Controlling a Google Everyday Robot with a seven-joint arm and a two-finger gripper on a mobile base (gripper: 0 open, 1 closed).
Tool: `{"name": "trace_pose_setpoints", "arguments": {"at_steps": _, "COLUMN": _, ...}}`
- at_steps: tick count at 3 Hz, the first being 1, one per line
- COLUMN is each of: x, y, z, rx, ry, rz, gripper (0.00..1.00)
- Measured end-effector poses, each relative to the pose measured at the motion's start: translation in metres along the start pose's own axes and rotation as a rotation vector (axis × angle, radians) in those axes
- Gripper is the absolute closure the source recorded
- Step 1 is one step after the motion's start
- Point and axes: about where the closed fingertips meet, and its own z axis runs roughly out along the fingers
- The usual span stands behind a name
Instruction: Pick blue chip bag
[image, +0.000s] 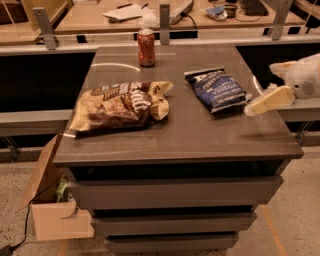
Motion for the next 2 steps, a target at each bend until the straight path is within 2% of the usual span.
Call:
{"name": "trace_pose_setpoints", "arguments": {"at_steps": 1, "x": -0.001, "y": -0.008, "z": 0.025, "rx": -0.037, "ry": -0.032, "rz": -0.018, "gripper": 0.00}}
{"name": "trace_pose_setpoints", "arguments": {"at_steps": 2, "x": -0.001, "y": -0.011, "z": 0.050, "rx": -0.080, "ry": -0.035, "rz": -0.023, "gripper": 0.00}}
